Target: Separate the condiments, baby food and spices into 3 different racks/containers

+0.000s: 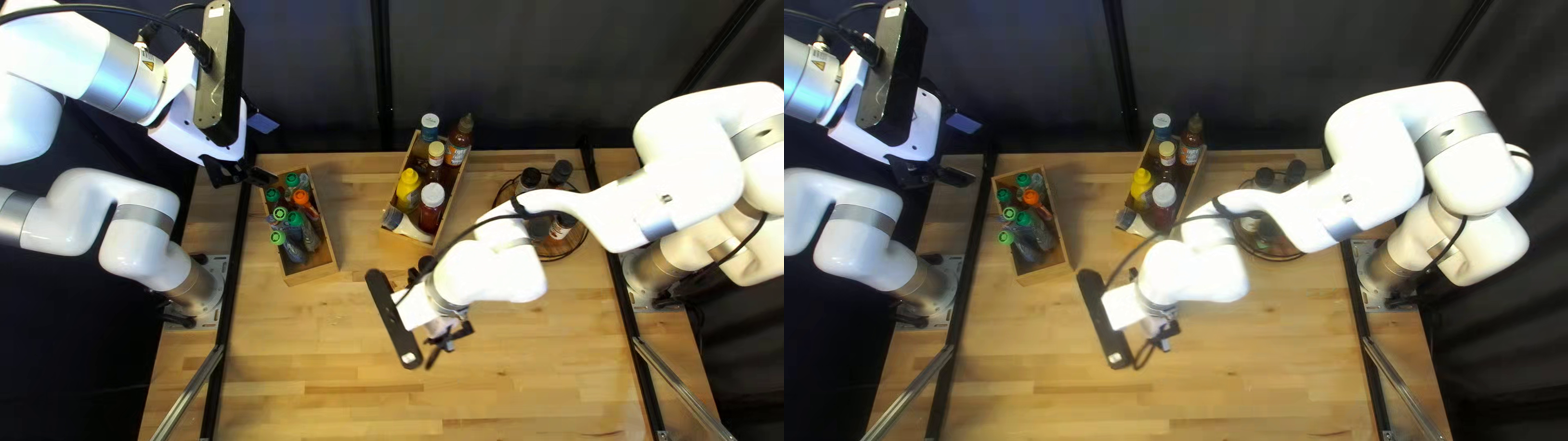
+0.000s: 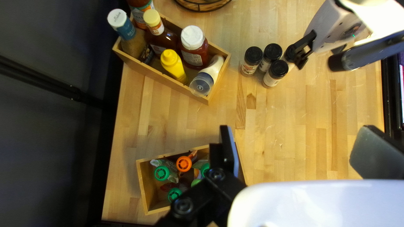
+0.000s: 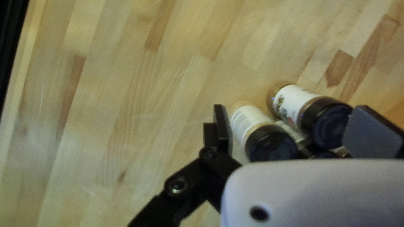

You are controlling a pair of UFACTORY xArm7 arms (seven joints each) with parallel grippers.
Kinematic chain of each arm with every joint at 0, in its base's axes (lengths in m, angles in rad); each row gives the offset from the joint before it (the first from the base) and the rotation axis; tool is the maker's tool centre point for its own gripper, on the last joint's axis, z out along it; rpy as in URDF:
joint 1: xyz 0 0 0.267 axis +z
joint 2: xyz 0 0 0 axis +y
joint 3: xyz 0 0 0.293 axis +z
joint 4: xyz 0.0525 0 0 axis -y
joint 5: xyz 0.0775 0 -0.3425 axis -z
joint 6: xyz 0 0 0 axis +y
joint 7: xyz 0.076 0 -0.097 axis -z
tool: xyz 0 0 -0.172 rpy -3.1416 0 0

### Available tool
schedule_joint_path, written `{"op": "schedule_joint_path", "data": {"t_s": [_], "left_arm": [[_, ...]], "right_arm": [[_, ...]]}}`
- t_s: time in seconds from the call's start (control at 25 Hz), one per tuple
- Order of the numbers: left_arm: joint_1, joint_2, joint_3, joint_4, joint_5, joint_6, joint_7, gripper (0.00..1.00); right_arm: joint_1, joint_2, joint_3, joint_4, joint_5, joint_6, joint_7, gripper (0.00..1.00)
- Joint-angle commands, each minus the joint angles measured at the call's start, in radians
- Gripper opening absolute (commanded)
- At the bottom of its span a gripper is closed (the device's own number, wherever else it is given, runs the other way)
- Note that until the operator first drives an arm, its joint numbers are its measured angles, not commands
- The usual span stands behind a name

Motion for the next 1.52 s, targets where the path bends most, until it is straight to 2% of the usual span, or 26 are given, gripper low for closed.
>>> {"op": "schedule_joint_path", "data": {"t_s": [0.04,0.32,0.6,0.64,0.68,0.84,1.16,1.36,1.52], "left_arm": [[0.000,0.000,0.000,0.000,0.000,0.000,0.000,1.00],[0.000,0.000,0.000,0.000,0.000,0.000,0.000,1.00],[0.000,0.000,0.000,0.000,0.000,0.000,0.000,1.00],[0.000,0.000,0.000,0.000,0.000,0.000,0.000,1.00],[0.000,0.000,0.000,0.000,0.000,0.000,0.000,1.00],[0.000,0.000,0.000,0.000,0.000,0.000,0.000,1.00],[0.000,0.000,0.000,0.000,0.000,0.000,0.000,1.00],[0.000,0.000,0.000,0.000,0.000,0.000,0.000,1.00],[0.000,0.000,0.000,0.000,0.000,0.000,0.000,1.00]], "right_arm": [[-0.005,0.042,-0.032,0.022,0.010,-0.026,0.087,1.00],[-0.013,0.107,-0.062,0.045,-0.005,0.001,0.130,1.00],[-0.009,0.108,-0.083,0.039,-0.022,0.048,0.161,0.99],[-0.007,0.102,-0.085,0.032,-0.025,0.051,0.164,0.45],[-0.005,0.096,-0.086,0.025,-0.027,0.052,0.165,0.00],[0.007,0.075,-0.087,0.013,-0.035,0.078,0.174,0.00],[0.023,0.037,-0.072,0.052,-0.042,0.129,0.154,0.00],[0.052,-0.083,-0.073,-0.034,-0.079,0.072,0.163,0.00],[0.081,-0.218,-0.067,-0.111,-0.133,0.082,0.205,0.00]]}}
